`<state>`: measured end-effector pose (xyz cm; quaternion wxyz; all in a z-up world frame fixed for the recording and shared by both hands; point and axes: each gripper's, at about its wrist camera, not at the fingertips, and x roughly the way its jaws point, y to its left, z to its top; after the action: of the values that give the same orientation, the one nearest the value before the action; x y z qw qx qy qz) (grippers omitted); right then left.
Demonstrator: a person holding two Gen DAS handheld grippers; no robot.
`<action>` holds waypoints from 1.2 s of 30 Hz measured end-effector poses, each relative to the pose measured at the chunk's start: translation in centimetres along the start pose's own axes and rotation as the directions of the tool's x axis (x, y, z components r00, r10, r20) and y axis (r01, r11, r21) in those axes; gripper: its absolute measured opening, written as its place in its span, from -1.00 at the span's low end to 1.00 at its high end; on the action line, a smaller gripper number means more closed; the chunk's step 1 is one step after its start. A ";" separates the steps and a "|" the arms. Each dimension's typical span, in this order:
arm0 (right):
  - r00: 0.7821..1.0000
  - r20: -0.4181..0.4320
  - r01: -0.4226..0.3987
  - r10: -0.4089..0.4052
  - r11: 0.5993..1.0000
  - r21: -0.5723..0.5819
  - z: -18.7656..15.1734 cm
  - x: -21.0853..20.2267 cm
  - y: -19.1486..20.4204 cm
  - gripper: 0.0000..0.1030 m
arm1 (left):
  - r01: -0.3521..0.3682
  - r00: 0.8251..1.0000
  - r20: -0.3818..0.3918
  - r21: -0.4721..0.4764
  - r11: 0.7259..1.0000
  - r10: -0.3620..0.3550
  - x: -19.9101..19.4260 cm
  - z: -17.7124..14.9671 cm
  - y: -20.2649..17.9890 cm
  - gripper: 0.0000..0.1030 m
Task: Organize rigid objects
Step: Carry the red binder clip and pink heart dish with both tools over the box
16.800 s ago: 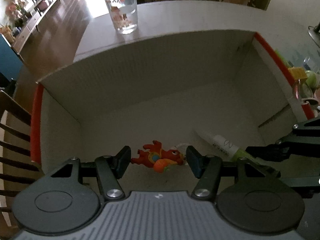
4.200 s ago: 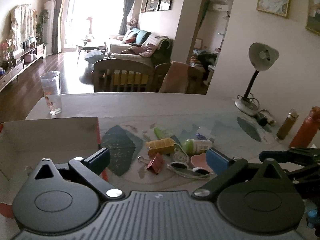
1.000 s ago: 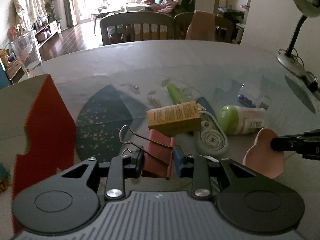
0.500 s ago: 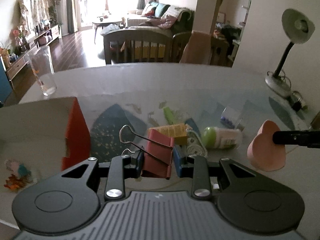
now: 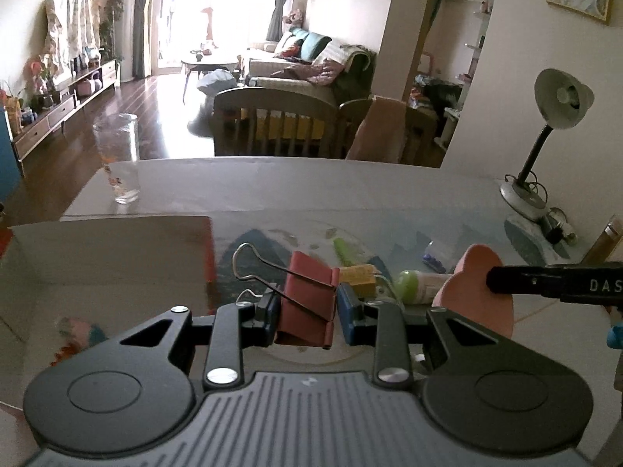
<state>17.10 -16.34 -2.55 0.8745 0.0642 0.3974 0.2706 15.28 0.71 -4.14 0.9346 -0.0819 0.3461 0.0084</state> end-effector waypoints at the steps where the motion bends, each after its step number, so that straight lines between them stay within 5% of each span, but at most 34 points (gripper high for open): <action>1: 1.000 0.002 -0.004 0.004 1.000 -0.006 0.0 0.1 0.8 -0.97 | -0.004 1.000 0.003 -0.001 1.000 0.004 -0.4 0.0 0.6 -0.41; 20: 0.998 -0.047 -0.038 0.033 0.994 -0.102 -0.9 6.2 14.5 -0.97 | -0.092 0.996 0.013 -0.018 0.996 0.093 -5.1 -1.2 13.1 -0.41; 36: 0.986 -0.159 0.006 -0.043 0.974 -0.226 -2.1 14.8 21.1 -0.97 | -0.156 0.985 -0.075 0.001 0.988 0.156 -1.0 -1.8 22.1 -0.41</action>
<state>14.61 9.01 -6.82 0.8439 -0.0626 0.4352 0.3075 11.75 22.29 -8.04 0.9172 -0.0570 0.3864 0.0792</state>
